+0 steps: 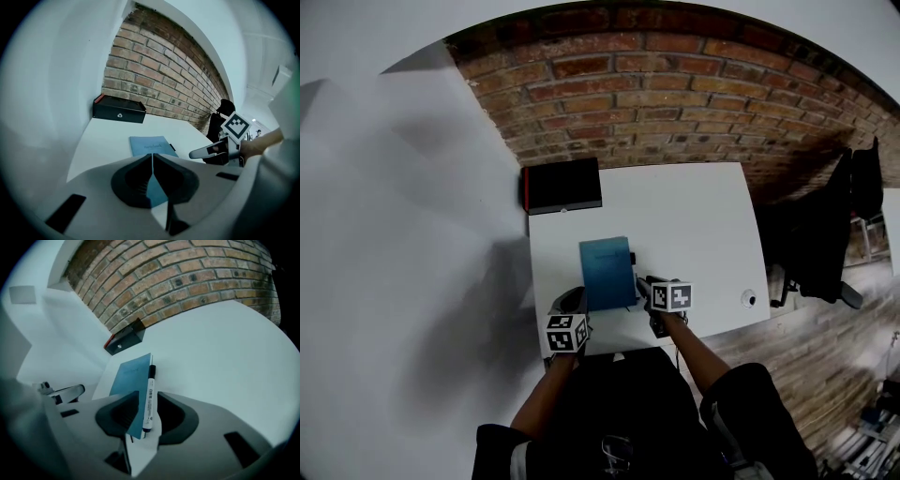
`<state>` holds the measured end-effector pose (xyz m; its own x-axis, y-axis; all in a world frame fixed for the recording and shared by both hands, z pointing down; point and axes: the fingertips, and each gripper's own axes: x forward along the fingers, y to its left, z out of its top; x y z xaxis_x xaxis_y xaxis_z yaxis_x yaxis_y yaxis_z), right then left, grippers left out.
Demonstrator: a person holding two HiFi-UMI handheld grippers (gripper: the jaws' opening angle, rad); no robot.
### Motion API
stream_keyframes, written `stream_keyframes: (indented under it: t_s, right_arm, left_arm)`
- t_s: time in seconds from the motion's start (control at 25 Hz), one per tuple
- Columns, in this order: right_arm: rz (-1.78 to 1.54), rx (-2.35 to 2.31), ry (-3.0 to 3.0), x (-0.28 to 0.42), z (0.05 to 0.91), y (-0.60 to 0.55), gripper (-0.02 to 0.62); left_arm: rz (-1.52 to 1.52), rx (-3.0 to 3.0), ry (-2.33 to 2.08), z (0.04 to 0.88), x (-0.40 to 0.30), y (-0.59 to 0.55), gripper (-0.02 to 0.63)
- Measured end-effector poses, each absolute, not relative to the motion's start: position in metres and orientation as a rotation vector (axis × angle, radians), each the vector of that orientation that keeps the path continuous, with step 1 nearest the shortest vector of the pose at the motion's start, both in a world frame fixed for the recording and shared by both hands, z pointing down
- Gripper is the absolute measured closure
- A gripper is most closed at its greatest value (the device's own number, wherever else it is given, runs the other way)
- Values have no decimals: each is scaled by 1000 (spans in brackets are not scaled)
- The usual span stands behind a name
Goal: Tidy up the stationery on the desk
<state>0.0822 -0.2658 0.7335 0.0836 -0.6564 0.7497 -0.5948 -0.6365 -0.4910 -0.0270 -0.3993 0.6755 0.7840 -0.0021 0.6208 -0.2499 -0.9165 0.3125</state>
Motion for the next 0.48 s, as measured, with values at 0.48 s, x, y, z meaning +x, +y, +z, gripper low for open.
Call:
stream_keyframes:
  t_s: [0.48]
  right_arm:
    - [-1174, -2627, 1284, 42, 682, -229, 574]
  left_arm:
    - [816, 2691, -75, 665, -39, -361, 583]
